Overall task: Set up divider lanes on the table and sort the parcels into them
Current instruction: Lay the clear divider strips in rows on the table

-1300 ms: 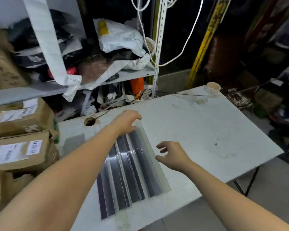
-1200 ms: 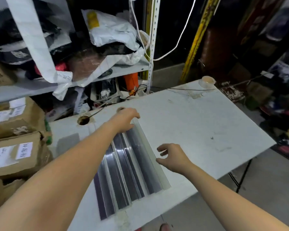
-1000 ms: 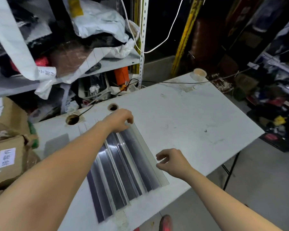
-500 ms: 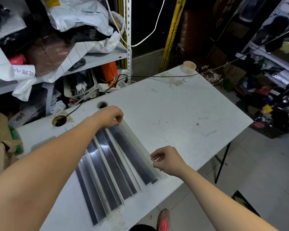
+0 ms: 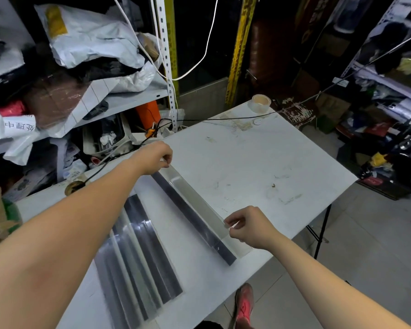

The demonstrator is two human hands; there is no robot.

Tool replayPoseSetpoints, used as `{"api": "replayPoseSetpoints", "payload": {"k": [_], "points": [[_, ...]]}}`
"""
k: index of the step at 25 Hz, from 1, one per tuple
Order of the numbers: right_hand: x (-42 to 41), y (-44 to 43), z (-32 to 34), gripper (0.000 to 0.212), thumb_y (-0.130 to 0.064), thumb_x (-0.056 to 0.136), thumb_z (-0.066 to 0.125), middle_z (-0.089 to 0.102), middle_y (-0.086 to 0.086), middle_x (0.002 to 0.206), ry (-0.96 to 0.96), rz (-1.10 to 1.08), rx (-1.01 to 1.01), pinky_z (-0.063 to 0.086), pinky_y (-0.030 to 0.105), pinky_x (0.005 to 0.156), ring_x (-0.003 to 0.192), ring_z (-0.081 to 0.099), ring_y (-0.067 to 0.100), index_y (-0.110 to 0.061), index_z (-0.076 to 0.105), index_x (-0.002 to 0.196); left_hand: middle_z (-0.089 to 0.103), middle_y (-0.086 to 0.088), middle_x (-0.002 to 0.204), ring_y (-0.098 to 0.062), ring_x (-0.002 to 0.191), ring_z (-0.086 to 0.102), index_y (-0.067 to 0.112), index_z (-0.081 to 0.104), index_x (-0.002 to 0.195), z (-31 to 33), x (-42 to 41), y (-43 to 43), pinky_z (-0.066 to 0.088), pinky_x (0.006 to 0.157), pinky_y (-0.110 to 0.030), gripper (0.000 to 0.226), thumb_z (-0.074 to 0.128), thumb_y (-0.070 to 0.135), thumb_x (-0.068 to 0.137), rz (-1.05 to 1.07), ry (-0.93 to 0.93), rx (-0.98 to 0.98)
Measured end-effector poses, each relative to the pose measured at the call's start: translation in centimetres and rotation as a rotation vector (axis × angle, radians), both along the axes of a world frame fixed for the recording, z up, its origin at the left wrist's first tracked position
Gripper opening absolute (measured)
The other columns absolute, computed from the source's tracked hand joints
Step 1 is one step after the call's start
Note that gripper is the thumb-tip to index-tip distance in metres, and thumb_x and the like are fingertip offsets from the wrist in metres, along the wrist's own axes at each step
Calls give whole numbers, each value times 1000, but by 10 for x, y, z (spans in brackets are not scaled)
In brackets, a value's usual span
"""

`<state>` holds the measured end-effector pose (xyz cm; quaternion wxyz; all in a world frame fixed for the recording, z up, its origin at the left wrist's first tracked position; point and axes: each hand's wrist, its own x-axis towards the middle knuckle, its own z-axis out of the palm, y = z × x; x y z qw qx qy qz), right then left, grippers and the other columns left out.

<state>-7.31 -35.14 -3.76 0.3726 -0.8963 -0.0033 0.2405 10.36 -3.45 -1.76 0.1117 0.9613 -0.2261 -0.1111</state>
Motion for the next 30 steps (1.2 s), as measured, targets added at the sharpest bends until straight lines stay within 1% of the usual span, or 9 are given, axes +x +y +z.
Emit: {"api": "replayPoseSetpoints", "payload": {"k": [4,8,12,17,19,22,25,28,30], "points": [[23,-47,-2,28,-4,76,65,75,-18,82,-25,4,10,44,8,57,57,63,-4,-23,81,91,59,6,94,-18,94,57,26,62,85,10,28,-41,51,85,-39,16,74,17,89,25,-33,27],[53,-102,-5,31,-5,75,64,75,-21,80,-42,21,5,42,10,59,55,61,-5,-25,81,91,61,2,97,-19,95,55,17,67,90,20,59,-96,49,83,-35,7,74,14,90,46,-75,48],[87,-163,-5,30,-10,76,68,76,-21,90,-56,21,18,45,12,64,75,68,-2,-32,80,92,61,0,100,-19,93,55,14,68,93,27,92,-153,51,85,-37,6,73,13,90,97,-85,39],[110,-226,-5,28,-13,77,70,76,-20,92,-73,-53,17,55,20,73,80,70,-3,-32,80,94,60,1,97,-17,91,54,16,68,90,28,136,-213,47,76,-31,8,74,12,88,74,-105,22],[117,-247,-7,27,-15,78,72,75,-22,94,-81,-88,3,56,21,76,82,70,-5,-33,80,96,60,2,97,-16,91,54,16,68,90,24,151,-234,49,78,-33,8,73,12,88,65,-103,9],[123,-272,-14,25,-14,81,73,75,-23,92,-86,-133,-22,51,13,70,80,68,-7,-33,80,96,62,0,98,-19,93,55,15,68,90,10,174,-260,51,83,-37,6,73,11,89,31,-79,-9],[127,-283,-18,24,-15,83,73,75,-22,92,-73,-196,-49,53,15,69,81,67,-7,-31,80,99,64,-2,99,-21,96,56,14,69,89,-5,193,-283,50,85,-38,5,73,11,88,-29,-65,-34],[129,-287,-22,24,-12,84,71,74,-24,88,-84,-270,-66,46,11,58,74,66,-7,-30,81,97,63,-3,99,-21,96,55,15,69,91,-14,214,-301,50,85,-38,7,73,10,88,-47,-49,-66],[136,-287,-24,25,-11,84,71,73,-25,87,-101,-303,-69,44,8,57,71,65,-9,-30,81,96,62,-2,97,-19,94,54,15,69,90,-18,229,-307,50,83,-36,7,72,9,89,-58,-55,-84]]}}
